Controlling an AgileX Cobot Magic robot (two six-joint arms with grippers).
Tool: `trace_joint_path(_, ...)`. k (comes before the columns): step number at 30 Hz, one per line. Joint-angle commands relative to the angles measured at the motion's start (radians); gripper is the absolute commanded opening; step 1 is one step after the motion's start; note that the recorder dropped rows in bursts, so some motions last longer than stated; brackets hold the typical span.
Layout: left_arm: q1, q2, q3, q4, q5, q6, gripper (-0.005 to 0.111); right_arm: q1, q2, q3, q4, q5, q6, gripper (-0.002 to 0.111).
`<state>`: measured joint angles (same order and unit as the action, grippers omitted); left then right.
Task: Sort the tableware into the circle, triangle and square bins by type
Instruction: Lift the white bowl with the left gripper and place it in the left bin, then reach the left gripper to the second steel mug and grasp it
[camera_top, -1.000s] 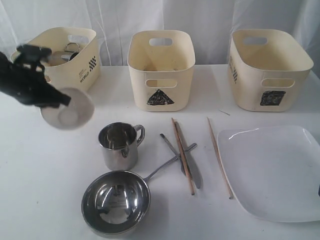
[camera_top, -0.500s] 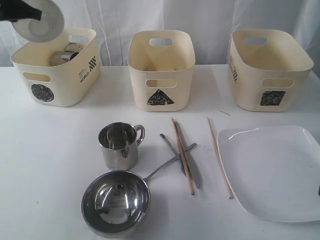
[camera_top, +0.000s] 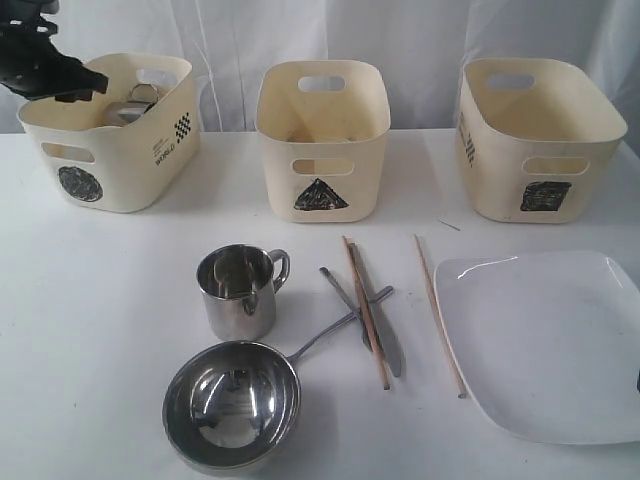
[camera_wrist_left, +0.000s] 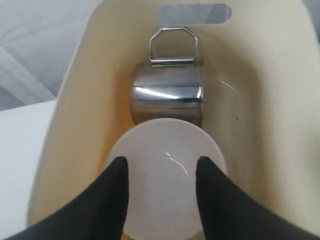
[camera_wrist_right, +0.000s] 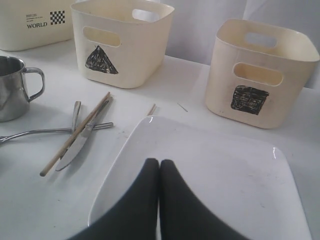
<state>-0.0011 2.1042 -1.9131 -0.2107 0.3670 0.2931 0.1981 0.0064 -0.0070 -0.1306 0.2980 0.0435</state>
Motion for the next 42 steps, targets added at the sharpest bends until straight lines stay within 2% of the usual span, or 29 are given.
trace_joint_path(1, 0.000, -0.134, 0.069, -0.141, 0.140, 0.073, 0.042, 0.002, -0.006, 0.007, 0.002, -0.007, 0.004, 0.000)
trace_joint_path(5, -0.013, -0.283, 0.219, -0.285, 0.157, 0.192, 0.042, 0.002, -0.006, 0.007, 0.002, -0.007, 0.004, 0.000)
trace_joint_path(11, -0.119, -0.491, 0.461, -0.301, 0.147, 0.230, 0.042, 0.002, -0.006, 0.007, 0.002, -0.007, 0.004, 0.000)
trace_joint_path(16, -0.217, -0.520, 0.594, -0.301, 0.149, 0.245, 0.043, 0.002, -0.006, 0.007, 0.002, -0.007, 0.004, 0.000)
trace_joint_path(19, -0.274, -0.518, 0.656, -0.301, 0.134, 0.270, 0.051, 0.002, -0.006, 0.007, 0.002, -0.007, 0.004, 0.000)
trace_joint_path(25, -0.350, -0.466, 0.684, -0.297, 0.103, 0.288, 0.055, 0.002, -0.006, 0.007, 0.002, -0.007, 0.021, 0.000)
trace_joint_path(30, -0.351, -0.412, 0.684, -0.297, 0.098, 0.288, 0.055, 0.002, -0.006, 0.007, 0.002, -0.007, 0.022, 0.000)
trace_joint_path(42, -0.369, -0.392, 0.684, -0.312, 0.235, 0.313, 0.055, 0.002, -0.006, 0.007, 0.002, -0.007, 0.022, 0.000)
